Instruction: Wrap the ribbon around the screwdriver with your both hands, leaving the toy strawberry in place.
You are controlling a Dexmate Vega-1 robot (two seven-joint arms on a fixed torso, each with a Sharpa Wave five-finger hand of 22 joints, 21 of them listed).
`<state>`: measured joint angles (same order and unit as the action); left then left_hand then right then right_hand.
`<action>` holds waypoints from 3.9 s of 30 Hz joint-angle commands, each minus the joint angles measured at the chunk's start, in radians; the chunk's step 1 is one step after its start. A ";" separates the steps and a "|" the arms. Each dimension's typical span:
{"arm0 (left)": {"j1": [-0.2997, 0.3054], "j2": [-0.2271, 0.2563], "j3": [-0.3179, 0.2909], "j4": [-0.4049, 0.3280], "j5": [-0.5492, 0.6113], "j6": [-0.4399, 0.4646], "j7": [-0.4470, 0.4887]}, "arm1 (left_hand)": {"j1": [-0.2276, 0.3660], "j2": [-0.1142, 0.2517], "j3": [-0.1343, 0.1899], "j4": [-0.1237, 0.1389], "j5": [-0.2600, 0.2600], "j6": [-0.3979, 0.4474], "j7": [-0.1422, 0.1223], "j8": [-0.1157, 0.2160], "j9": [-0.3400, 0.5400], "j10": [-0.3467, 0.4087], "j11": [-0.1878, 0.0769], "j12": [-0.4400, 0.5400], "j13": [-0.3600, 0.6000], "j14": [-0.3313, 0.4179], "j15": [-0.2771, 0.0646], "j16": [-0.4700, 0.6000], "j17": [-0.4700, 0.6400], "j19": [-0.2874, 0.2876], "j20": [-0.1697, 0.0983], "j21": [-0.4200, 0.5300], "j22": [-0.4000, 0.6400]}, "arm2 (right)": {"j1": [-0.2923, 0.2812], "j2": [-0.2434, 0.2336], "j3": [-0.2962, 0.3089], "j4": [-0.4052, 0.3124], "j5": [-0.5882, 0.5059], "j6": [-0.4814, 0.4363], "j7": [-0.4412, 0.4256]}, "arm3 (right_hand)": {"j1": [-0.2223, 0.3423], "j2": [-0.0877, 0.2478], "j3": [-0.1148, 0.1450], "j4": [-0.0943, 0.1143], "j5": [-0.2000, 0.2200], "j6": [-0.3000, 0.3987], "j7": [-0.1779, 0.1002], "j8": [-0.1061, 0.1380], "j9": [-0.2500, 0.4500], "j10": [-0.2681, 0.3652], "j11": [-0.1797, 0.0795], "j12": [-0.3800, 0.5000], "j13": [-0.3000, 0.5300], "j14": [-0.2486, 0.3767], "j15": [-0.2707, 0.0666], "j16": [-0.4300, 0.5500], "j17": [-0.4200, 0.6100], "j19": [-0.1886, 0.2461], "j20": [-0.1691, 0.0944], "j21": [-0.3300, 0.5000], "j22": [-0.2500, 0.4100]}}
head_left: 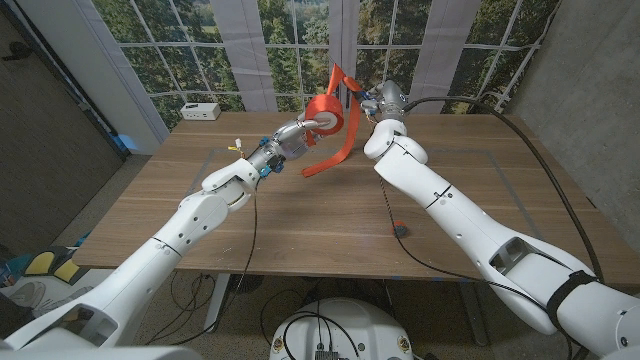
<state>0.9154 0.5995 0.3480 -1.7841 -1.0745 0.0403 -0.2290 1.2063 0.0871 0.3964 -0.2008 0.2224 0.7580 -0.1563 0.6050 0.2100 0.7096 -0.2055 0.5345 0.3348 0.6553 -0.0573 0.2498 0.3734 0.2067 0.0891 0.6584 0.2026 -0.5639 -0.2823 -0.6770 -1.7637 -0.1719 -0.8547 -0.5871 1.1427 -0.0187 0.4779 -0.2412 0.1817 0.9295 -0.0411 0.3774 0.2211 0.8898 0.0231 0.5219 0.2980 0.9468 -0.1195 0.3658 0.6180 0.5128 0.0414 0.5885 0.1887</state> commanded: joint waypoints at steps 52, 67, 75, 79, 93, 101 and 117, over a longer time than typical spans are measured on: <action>0.157 -0.018 -0.169 -0.139 0.508 -0.133 0.661 | -0.023 0.040 0.038 0.033 0.008 0.126 0.125 0.074 0.005 0.208 0.043 0.141 0.195 0.023 -0.118 0.008 0.001 -0.003 -0.018 0.025 0.002 | -0.031 -0.168 -0.020 0.006 -0.062 0.268 0.056 | -0.016 0.030 0.068 0.080 -0.002 0.195 0.025 -0.026 0.044 0.123 -0.037 -0.017 0.021 -0.038 -0.046 -0.013 0.011 -0.031 -0.011 0.002 0.002; 0.166 0.166 -0.219 -0.284 0.533 0.200 0.705 | -0.016 0.042 0.040 0.031 0.009 0.118 0.141 0.069 0.005 0.207 0.060 0.139 0.192 0.026 -0.091 0.008 -0.001 -0.004 -0.003 0.031 0.002 | 0.055 -0.309 -0.168 -0.103 -0.222 0.033 0.300 | -0.038 0.054 0.039 0.094 -0.002 0.175 -0.023 -0.043 0.039 0.069 -0.064 -0.039 0.026 -0.115 -0.060 -0.012 0.051 -0.048 -0.017 0.001 0.002; 0.175 0.210 -0.233 -0.330 0.556 0.289 0.729 | -0.012 0.042 0.042 0.031 0.009 0.117 0.148 0.067 0.005 0.206 0.064 0.139 0.191 0.023 -0.082 0.005 -0.003 -0.015 0.009 0.030 0.002 | 0.080 -0.354 -0.219 -0.140 -0.285 -0.024 0.401 | -0.042 0.055 0.027 0.092 0.003 0.181 -0.038 -0.046 0.036 0.024 -0.079 -0.057 0.026 -0.168 -0.067 -0.039 0.042 -0.071 -0.018 -0.004 0.002; 0.177 0.234 -0.235 -0.345 0.560 0.334 0.725 | -0.012 0.041 0.040 0.031 0.008 0.119 0.145 0.067 0.005 0.203 0.063 0.136 0.189 0.024 -0.082 0.005 -0.004 -0.024 0.017 0.029 0.002 | 0.080 -0.377 -0.211 -0.157 -0.267 -0.002 0.459 | -0.046 0.050 0.027 0.090 0.010 0.186 -0.047 -0.049 0.033 -0.011 -0.090 -0.073 0.021 -0.222 -0.066 -0.082 0.016 -0.086 -0.016 -0.008 0.001; 0.188 0.285 -0.245 -0.368 0.545 0.412 0.684 | -0.009 0.037 0.037 0.030 0.005 0.123 0.152 0.064 0.004 0.209 0.062 0.127 0.169 0.017 -0.079 0.002 -0.006 -0.060 0.046 0.019 0.000 | 0.118 -0.374 -0.241 -0.150 -0.237 -0.091 0.620 | -0.046 0.031 0.011 0.079 0.024 0.219 -0.057 -0.054 0.022 -0.158 -0.105 -0.146 0.001 -0.411 -0.044 -0.181 -0.039 -0.173 -0.015 -0.037 0.000; 0.188 0.287 -0.243 -0.371 0.540 0.428 0.680 | -0.006 0.036 0.036 0.030 0.003 0.125 0.151 0.063 0.004 0.209 0.064 0.126 0.169 0.016 -0.078 0.002 -0.008 -0.063 0.048 0.019 -0.001 | 0.146 -0.351 -0.264 -0.092 -0.168 -0.109 0.677 | -0.035 0.021 0.020 0.075 0.036 0.238 -0.041 -0.060 0.011 -0.216 -0.097 -0.180 -0.010 -0.503 -0.027 -0.197 -0.074 -0.194 -0.019 -0.044 0.001; 0.110 0.366 -0.145 -0.416 0.599 0.657 0.700 | -0.002 0.037 0.033 0.032 -0.001 0.128 0.156 0.059 0.003 0.216 0.063 0.125 0.163 0.014 -0.082 0.003 -0.009 -0.064 0.049 0.022 -0.003 | 0.180 -0.345 -0.325 -0.042 -0.144 -0.123 0.659 | -0.031 0.020 0.023 0.076 0.041 0.240 -0.052 -0.067 0.006 -0.224 -0.093 -0.188 -0.014 -0.514 -0.021 -0.187 -0.088 -0.198 -0.020 -0.043 0.002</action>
<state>1.0881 0.9123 0.1281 -2.1691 -0.5195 0.5291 0.4569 1.2064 0.0872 0.3964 -0.2008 0.2224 0.7454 -0.1438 0.6233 0.2102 0.7096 -0.2055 0.5345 0.3348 0.6624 -0.0504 0.2501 0.3620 0.1427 0.1394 0.6804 0.1999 -0.4124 -0.6303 -0.9571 -1.8338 -0.3272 -0.9549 0.0613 1.1376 -0.0274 0.4512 -0.2129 0.2188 0.9931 -0.0771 0.3112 0.2214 0.6694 -0.0715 0.3359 0.2830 0.4353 -0.0483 0.1714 0.5286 0.3159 0.0197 0.5495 0.1887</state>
